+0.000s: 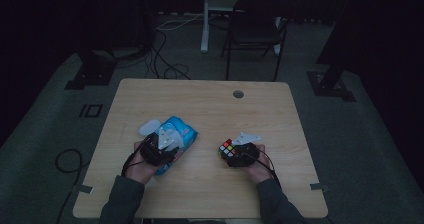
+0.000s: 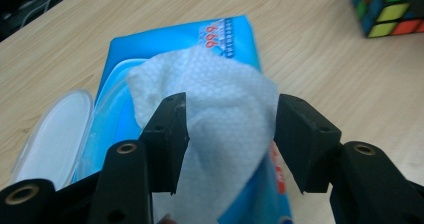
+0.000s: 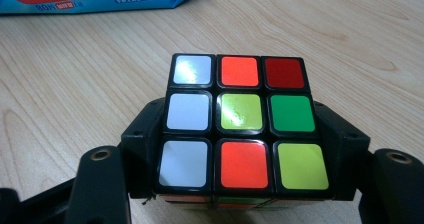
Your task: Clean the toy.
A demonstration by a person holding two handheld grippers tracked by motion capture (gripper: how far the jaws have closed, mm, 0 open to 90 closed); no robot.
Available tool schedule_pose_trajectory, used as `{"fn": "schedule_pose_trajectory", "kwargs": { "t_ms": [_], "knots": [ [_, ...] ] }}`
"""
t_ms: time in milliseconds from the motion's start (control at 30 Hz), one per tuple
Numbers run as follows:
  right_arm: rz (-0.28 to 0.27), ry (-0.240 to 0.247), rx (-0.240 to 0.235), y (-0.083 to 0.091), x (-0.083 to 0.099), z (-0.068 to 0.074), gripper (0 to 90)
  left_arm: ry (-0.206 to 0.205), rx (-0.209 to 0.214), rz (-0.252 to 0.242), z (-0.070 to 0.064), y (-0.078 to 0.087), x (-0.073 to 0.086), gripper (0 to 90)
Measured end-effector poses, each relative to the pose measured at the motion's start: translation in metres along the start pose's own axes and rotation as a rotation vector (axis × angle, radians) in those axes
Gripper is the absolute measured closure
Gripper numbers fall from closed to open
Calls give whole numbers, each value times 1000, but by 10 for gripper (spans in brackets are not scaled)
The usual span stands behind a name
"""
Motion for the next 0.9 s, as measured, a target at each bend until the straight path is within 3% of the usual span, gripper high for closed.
{"fn": "schedule_pose_trajectory", "kwargs": {
  "t_ms": [200,300,367,433,467,500,633,900],
  "knots": [
    [-4,2,-4,0,0,0,338,27,12,-2,4,-1,-3,728],
    [-5,2,-5,0,0,0,338,33,5,-1,8,2,-5,774],
    [-5,3,-4,0,0,0,338,40,9,-10,9,2,-8,892],
    [-5,2,-6,0,0,0,338,48,45,-20,7,2,-12,896],
    [-5,3,-5,0,0,0,338,62,88,-46,3,3,-17,896],
    [-5,3,-5,0,0,0,338,69,105,-64,1,3,-21,897],
    [-6,2,-5,0,0,0,338,61,131,-83,-3,3,-34,898],
    [-7,2,-4,0,0,0,338,38,238,-145,-30,-1,-66,899]
  ]
}}
Point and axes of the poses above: each handheld gripper's, and its own axes: y roughly backward along the jaws, x roughly out of its underside, z roughly to its left, the point moved 10 cm from there along -y, roughly forward along the jaws, and after that the axes turned 6 degrees about x, right-handed, at the moved point
